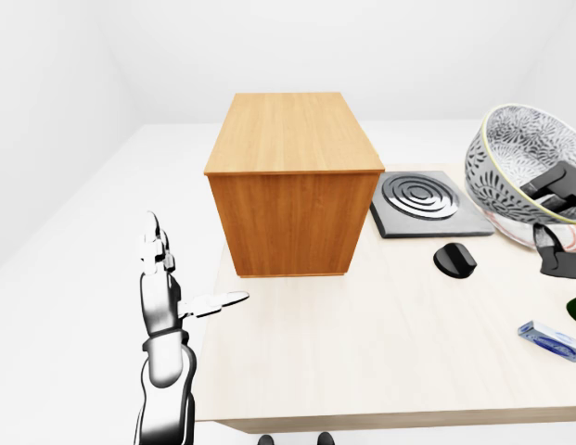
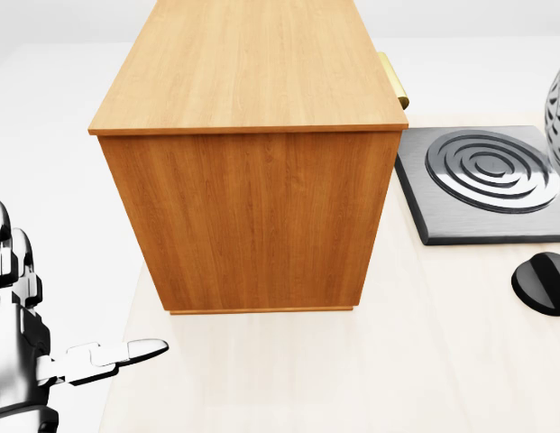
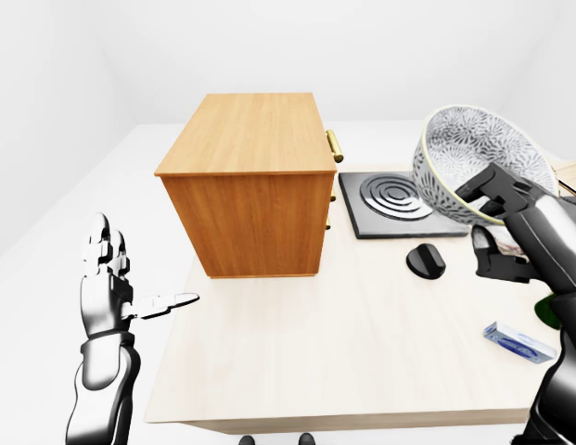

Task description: Put the bowl on the top of the cabinet.

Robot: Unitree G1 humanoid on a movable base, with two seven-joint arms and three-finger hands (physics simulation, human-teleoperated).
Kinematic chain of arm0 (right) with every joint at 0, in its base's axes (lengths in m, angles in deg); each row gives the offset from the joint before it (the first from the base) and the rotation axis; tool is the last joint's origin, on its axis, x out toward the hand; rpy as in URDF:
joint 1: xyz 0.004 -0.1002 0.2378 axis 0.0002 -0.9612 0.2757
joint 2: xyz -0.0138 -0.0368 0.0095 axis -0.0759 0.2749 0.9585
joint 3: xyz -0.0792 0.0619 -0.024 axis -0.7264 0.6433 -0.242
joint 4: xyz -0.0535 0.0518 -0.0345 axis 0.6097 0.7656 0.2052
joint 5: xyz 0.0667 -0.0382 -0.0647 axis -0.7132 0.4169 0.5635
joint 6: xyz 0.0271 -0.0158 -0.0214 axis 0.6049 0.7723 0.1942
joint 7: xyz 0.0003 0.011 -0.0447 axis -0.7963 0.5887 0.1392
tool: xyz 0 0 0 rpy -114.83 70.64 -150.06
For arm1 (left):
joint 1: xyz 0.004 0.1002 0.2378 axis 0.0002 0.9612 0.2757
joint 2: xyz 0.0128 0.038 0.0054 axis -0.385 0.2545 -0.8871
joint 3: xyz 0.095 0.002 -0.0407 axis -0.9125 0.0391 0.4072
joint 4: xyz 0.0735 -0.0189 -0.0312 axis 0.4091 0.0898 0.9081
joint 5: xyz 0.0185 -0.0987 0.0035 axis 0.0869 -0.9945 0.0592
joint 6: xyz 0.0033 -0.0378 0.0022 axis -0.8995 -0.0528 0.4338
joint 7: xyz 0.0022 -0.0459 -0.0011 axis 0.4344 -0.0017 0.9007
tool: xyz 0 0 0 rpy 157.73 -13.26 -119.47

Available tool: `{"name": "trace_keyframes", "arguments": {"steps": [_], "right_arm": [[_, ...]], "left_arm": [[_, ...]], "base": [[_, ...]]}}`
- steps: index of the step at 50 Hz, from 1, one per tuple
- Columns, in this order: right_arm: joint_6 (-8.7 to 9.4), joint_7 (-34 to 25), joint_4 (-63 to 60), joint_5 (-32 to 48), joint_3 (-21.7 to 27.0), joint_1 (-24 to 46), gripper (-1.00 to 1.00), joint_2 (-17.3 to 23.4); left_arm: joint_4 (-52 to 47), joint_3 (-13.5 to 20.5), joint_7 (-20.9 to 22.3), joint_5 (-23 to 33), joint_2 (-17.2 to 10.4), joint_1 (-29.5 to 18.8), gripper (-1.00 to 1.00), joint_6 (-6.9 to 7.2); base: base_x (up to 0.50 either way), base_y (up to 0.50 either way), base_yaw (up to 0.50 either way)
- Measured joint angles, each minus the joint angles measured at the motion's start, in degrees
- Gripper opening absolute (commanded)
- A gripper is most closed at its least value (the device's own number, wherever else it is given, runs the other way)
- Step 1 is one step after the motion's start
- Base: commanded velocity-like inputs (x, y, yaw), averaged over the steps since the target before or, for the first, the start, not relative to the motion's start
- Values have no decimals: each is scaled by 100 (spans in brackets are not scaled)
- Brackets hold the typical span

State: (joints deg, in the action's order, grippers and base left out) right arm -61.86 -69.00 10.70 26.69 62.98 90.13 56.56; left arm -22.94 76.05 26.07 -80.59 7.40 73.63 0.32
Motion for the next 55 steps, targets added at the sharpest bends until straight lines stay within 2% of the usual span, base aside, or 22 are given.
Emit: {"name": "trace_keyframes", "arguments": {"steps": [5, 10, 13, 16, 19, 20, 27, 34, 42, 55], "right_arm": [[187, 0, 515, -125, -345, 791, -100, 711], [170, 0, 1511, -195, -981, 1919, -100, 1387], [35, 28, 2212, -142, -1398, 2652, -100, 1647], [-184, 78, 3020, -2, -1810, 3446, -100, 1787], [-540, 246, 4032, 246, -2227, 4346, -100, 1820], [-624, 315, 4363, 326, -2362, 4663, -100, 1806], [-624, 1096, 6752, 1177, -3129, 6693, -100, 1601], [-623, 1919, 8663, 1994, -3607, 8015, -100, 1238], [-624, 2561, 9807, 2705, -3885, 8819, -100, 717], [-624, 3086, 10545, 3532, -4084, 9407, -100, -257]], "left_arm": [[16, 5, -2, -2, -2, -9, 100, 0], [43, 16, -11, -3, -7, -32, 100, 0], [65, 20, -19, -2, -10, -48, 100, 0], [92, 23, -25, -4, -15, -65, 100, 0], [112, 24, -28, -8, -19, -75, 100, 0], [118, 23, -28, -9, -20, -77, 100, 0], [158, 23, -30, -17, -26, -95, 100, 0], [194, 25, -23, -36, -35, -118, 100, 0], [210, 23, -1, -69, -42, -124, 100, 0], [229, 0, 53, -114, -43, -108, 100, 0]], "base": [[0, 0, 0], [0, 0, 0], [0, 0, 0], [0, 0, 0], [0, 0, 0], [0, 0, 0], [0, 0, 0], [0, 0, 0], [0, 0, 0], [0, 0, 0]]}}
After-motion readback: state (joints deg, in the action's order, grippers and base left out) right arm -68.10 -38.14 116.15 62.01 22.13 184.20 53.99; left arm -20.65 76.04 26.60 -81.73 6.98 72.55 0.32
